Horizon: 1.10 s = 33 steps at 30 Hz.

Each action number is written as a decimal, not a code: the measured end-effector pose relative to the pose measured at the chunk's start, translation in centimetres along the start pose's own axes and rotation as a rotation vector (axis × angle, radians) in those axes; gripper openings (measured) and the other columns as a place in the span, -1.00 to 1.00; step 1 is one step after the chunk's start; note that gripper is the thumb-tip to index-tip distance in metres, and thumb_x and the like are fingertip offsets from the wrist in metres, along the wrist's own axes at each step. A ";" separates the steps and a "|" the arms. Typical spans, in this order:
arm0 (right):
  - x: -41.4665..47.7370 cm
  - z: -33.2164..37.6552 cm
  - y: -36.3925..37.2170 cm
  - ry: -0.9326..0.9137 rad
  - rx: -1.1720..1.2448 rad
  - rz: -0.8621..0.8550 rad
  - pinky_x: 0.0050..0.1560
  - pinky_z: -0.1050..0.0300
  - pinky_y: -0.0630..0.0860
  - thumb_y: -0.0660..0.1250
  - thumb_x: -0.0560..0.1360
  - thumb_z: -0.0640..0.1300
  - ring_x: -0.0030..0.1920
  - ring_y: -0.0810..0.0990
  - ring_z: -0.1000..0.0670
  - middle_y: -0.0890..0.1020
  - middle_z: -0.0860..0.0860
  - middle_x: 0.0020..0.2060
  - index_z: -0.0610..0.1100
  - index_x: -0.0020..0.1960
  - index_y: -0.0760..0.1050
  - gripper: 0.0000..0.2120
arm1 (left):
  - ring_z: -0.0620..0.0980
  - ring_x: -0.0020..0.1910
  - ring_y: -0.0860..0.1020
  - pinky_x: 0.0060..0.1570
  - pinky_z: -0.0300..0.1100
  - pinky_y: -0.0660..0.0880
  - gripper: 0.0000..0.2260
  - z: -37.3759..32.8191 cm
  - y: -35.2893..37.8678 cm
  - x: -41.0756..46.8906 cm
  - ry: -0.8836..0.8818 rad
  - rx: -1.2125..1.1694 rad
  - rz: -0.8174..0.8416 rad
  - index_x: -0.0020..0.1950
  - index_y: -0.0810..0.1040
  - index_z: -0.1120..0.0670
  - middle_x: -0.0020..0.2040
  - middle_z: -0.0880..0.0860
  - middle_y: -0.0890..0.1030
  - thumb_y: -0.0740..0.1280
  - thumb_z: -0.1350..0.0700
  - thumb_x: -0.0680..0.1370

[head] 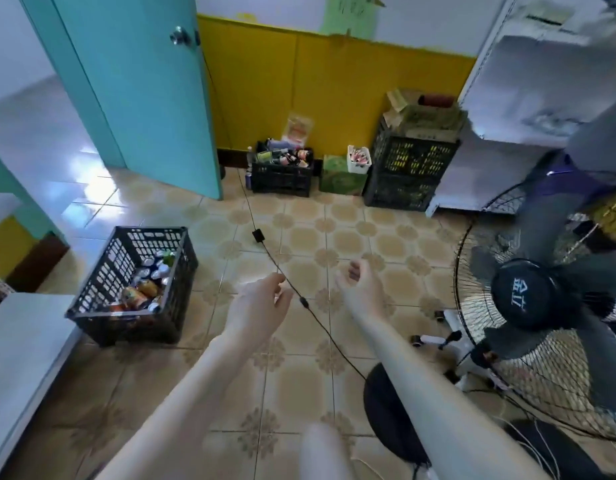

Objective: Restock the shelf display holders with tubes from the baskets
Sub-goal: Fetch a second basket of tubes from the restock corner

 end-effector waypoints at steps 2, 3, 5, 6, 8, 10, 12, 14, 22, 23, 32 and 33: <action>3.3 0.4 0.4 -0.002 -0.009 -0.019 0.09 0.26 0.33 0.22 0.58 -0.09 0.24 0.45 -0.01 0.47 -0.08 0.25 -0.21 0.35 0.31 -0.61 | 0.00 0.16 0.53 0.08 -0.14 0.44 -0.66 0.3 0.1 3.4 -0.013 0.001 0.015 0.35 0.41 0.08 0.17 0.07 0.59 0.20 0.02 0.60; 5.0 0.5 0.9 0.002 -0.013 -0.020 0.10 0.26 0.33 0.22 0.58 -0.09 0.25 0.44 -0.02 0.47 -0.08 0.26 -0.21 0.35 0.31 -0.62 | 0.00 0.17 0.53 0.09 -0.13 0.44 -0.66 0.8 0.2 5.1 -0.023 -0.001 0.022 0.35 0.41 0.08 0.18 0.07 0.58 0.20 0.02 0.60; 8.9 0.4 1.9 0.016 -0.023 -0.012 0.11 0.25 0.32 0.22 0.58 -0.09 0.28 0.43 -0.03 0.45 -0.08 0.28 -0.21 0.35 0.31 -0.61 | 0.02 0.17 0.52 0.11 -0.10 0.45 -0.66 1.9 0.4 9.1 -0.050 -0.008 0.031 0.35 0.41 0.08 0.18 0.07 0.58 0.21 0.01 0.59; 11.2 0.4 2.4 0.021 -0.031 -0.011 0.12 0.25 0.32 0.22 0.58 -0.09 0.28 0.43 -0.03 0.45 -0.08 0.28 -0.21 0.36 0.30 -0.61 | 0.03 0.17 0.53 0.10 -0.09 0.46 -0.66 2.5 0.6 11.6 -0.064 -0.010 0.037 0.34 0.41 0.07 0.19 0.06 0.58 0.21 0.00 0.59; 16.4 0.6 3.2 0.024 -0.042 -0.018 0.11 0.23 0.34 0.22 0.58 -0.09 0.27 0.44 -0.03 0.45 -0.09 0.28 -0.21 0.36 0.30 -0.60 | 0.05 0.15 0.53 0.07 -0.08 0.48 -0.65 3.3 1.1 17.3 -0.078 -0.013 0.039 0.34 0.41 0.06 0.19 0.05 0.57 0.20 -0.02 0.59; 22.0 1.1 3.7 0.042 -0.055 -0.029 0.08 0.23 0.34 0.22 0.58 -0.10 0.24 0.45 -0.03 0.45 -0.08 0.26 -0.20 0.36 0.30 -0.61 | 0.04 0.13 0.53 0.07 -0.09 0.48 -0.65 3.3 1.4 23.4 -0.092 -0.016 0.034 0.35 0.40 0.05 0.19 0.05 0.57 0.20 -0.03 0.59; 27.5 2.1 3.6 0.059 -0.057 -0.039 0.05 0.24 0.33 0.21 0.58 -0.11 0.22 0.45 -0.01 0.46 -0.06 0.25 -0.19 0.34 0.31 -0.64 | 0.03 0.11 0.55 0.09 -0.05 0.50 -0.64 2.5 1.6 29.5 -0.089 -0.011 0.049 0.36 0.38 0.06 0.18 0.05 0.57 0.19 -0.03 0.59; 32.8 3.7 3.0 0.060 -0.056 -0.050 0.04 0.22 0.35 0.21 0.58 -0.11 0.16 0.45 0.02 0.47 -0.08 0.24 -0.21 0.32 0.32 -0.66 | 0.04 0.12 0.55 0.10 -0.06 0.50 -0.63 1.5 1.4 35.5 -0.077 -0.005 0.064 0.36 0.38 0.07 0.19 0.07 0.57 0.20 -0.02 0.59; 50.1 7.8 1.1 0.007 -0.152 -0.132 0.18 0.04 0.40 0.22 0.57 -0.06 0.25 0.44 -0.09 0.46 -0.10 0.23 -0.20 0.33 0.33 -0.62 | 0.05 0.12 0.54 0.08 -0.09 0.51 -0.64 -2.2 -0.3 53.7 0.017 0.113 0.035 0.35 0.39 0.11 0.17 0.10 0.57 0.21 0.01 0.60; 52.0 8.3 1.2 0.005 -0.148 -0.130 0.18 0.04 0.39 0.21 0.57 -0.06 0.26 0.43 -0.08 0.46 -0.10 0.24 -0.19 0.33 0.32 -0.62 | 0.05 0.10 0.55 0.07 -0.08 0.52 -0.65 -2.8 -0.4 55.7 0.032 0.123 0.028 0.34 0.40 0.12 0.15 0.10 0.58 0.21 0.01 0.59; 69.8 10.7 0.3 -0.010 -0.202 -0.189 0.22 0.12 0.35 0.22 0.57 -0.10 0.30 0.41 -0.06 0.45 -0.12 0.30 -0.23 0.36 0.32 -0.59 | 0.09 0.06 0.57 -0.03 -0.04 0.55 -0.70 -7.2 -0.1 75.0 0.139 0.149 0.028 0.25 0.49 0.15 0.09 0.11 0.62 0.24 0.04 0.58; 71.5 10.6 -0.2 0.001 -0.205 -0.198 0.21 0.13 0.36 0.23 0.57 -0.10 0.30 0.42 -0.06 0.45 -0.12 0.29 -0.23 0.36 0.32 -0.59 | 0.10 0.03 0.57 -0.05 -0.03 0.55 -0.73 -8.1 0.4 77.1 0.159 0.151 0.042 0.21 0.50 0.16 0.06 0.12 0.63 0.24 0.05 0.58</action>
Point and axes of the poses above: each hand's wrist, its own x-axis towards the middle knuckle, its own y-axis out of the palm, z = x × y, the point moved 7 cm from there along x, towards the middle knuckle
